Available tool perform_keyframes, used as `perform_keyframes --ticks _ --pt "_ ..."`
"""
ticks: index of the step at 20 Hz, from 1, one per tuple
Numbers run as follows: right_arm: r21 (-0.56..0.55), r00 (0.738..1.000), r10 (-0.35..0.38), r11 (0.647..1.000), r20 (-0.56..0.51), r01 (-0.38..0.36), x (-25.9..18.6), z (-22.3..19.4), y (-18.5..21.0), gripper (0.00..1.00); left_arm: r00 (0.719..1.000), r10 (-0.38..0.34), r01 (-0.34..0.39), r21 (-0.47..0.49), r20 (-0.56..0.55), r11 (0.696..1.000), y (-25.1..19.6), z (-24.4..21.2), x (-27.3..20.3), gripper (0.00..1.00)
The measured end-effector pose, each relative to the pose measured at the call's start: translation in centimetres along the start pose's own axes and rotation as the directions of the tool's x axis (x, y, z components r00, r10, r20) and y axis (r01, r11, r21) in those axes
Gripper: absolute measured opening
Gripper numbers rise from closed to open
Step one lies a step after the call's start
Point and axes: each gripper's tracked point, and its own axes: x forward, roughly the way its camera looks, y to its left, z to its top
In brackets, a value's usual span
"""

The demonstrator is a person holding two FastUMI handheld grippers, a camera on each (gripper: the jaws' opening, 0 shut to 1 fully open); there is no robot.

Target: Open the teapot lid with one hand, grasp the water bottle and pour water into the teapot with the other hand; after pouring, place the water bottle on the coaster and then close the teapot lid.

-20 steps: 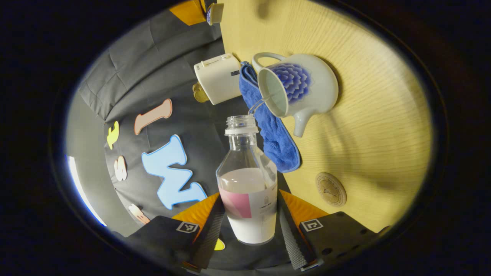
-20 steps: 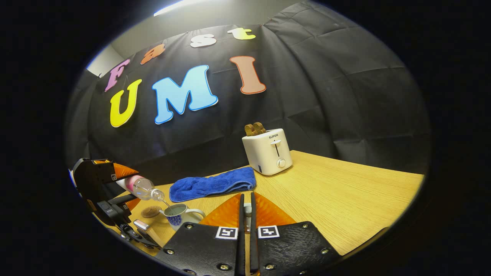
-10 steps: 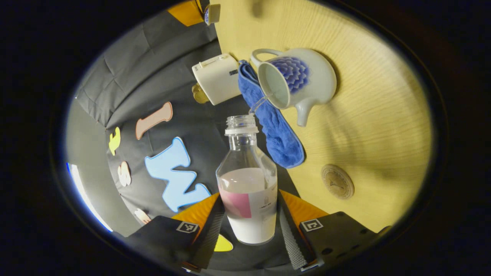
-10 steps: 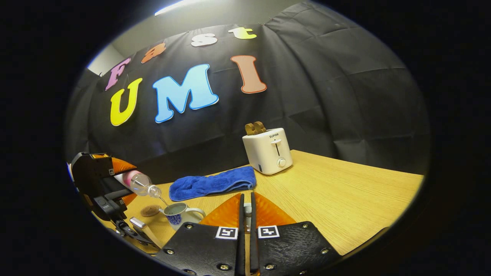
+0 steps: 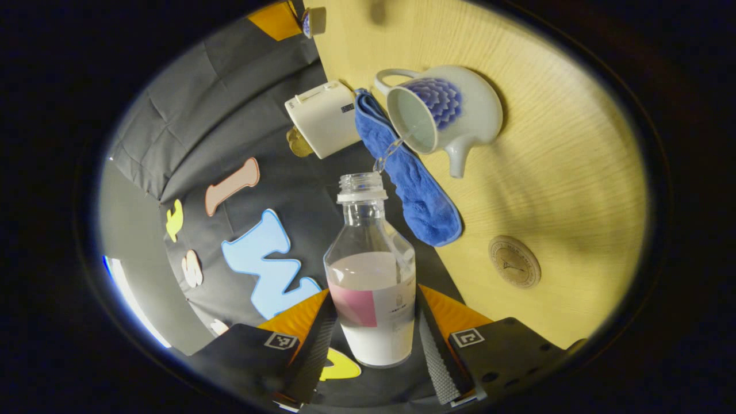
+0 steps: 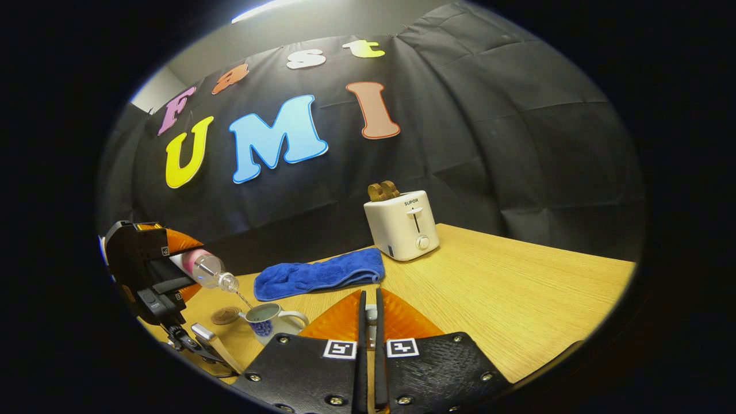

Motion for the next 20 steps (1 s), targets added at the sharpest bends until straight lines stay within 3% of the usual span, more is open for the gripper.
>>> perform_keyframes --ticks 20 --pt "-0.005 1.0 0.01 1.0 -0.007 -0.01 -0.1 -0.1 0.3 0.05 1.0 0.013 -0.014 0.111 0.013 0.994 1.3 0.0 0.2 0.89"
